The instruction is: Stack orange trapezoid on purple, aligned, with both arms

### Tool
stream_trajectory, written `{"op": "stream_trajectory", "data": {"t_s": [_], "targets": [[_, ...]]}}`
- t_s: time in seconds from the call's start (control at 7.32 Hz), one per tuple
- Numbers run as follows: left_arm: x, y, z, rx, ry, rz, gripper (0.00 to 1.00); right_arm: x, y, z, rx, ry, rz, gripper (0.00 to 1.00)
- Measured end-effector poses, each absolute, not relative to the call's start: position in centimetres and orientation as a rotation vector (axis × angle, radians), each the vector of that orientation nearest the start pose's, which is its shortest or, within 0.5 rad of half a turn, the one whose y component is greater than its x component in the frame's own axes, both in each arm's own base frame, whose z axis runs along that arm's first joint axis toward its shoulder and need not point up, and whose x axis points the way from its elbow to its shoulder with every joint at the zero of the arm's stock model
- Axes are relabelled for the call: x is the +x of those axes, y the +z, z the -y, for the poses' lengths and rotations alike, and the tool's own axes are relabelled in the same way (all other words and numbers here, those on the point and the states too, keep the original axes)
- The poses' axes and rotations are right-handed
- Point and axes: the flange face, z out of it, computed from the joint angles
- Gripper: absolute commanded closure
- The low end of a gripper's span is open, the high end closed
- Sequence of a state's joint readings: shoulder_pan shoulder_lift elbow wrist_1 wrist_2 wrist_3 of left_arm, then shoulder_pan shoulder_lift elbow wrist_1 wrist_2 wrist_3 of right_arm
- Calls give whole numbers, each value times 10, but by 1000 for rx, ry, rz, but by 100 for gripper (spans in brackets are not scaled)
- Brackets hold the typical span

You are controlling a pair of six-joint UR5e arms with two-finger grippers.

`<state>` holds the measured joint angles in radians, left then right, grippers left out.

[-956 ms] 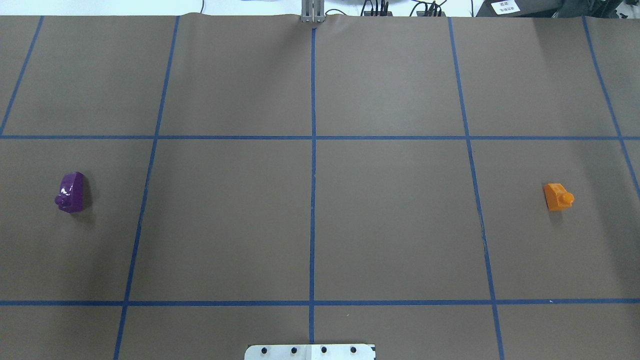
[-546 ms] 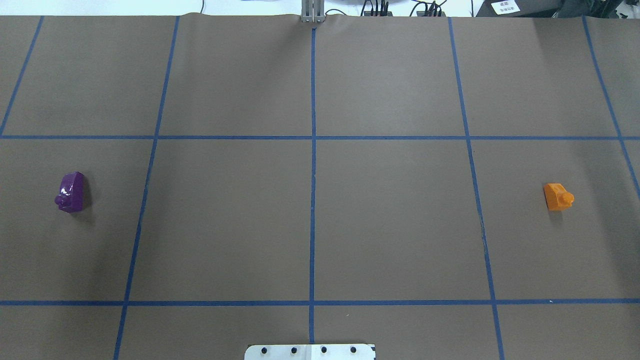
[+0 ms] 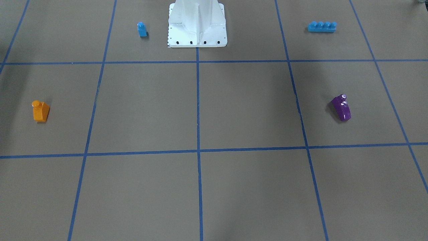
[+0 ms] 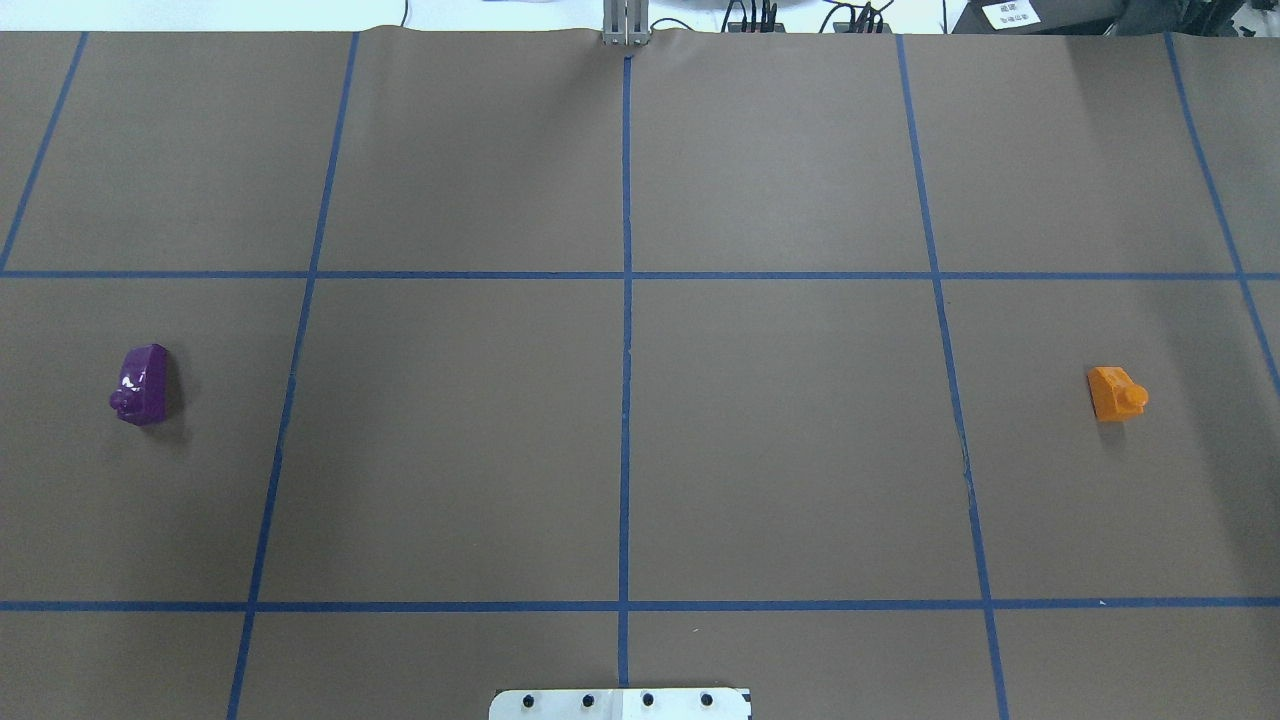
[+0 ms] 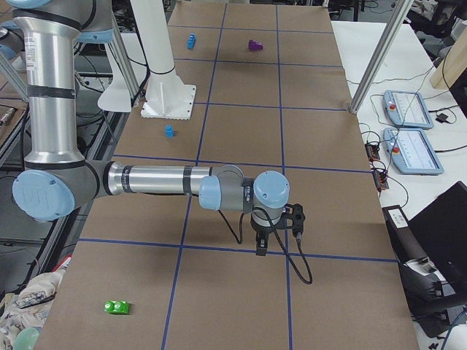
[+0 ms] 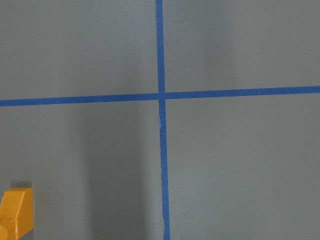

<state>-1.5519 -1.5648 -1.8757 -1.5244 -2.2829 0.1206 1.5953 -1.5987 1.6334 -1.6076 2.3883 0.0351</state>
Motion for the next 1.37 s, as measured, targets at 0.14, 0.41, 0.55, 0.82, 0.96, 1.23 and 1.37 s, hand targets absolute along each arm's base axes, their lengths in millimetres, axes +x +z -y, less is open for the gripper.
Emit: {"op": "stream_trajectory", "data": {"t_s": [0.14,0.41,0.55,0.82,0.96,1.23,1.37], "targets": [[-50,499,487,273,154,-740,0,72,641,478,-5,57,819,0],[-4,471,484,182,7,-842,0,72,641,477,-5,56,818,0],[25,460,482,135,-44,-861,0,72,642,477,-6,57,818,0],[70,452,473,84,-126,-845,0,72,642,476,-7,57,819,0],[90,459,463,74,-159,-840,0,72,642,476,-6,57,819,0],[142,479,437,92,-215,-821,0,72,634,474,7,52,823,0],[168,489,428,102,-225,-800,0,72,632,474,12,50,823,0]]}}
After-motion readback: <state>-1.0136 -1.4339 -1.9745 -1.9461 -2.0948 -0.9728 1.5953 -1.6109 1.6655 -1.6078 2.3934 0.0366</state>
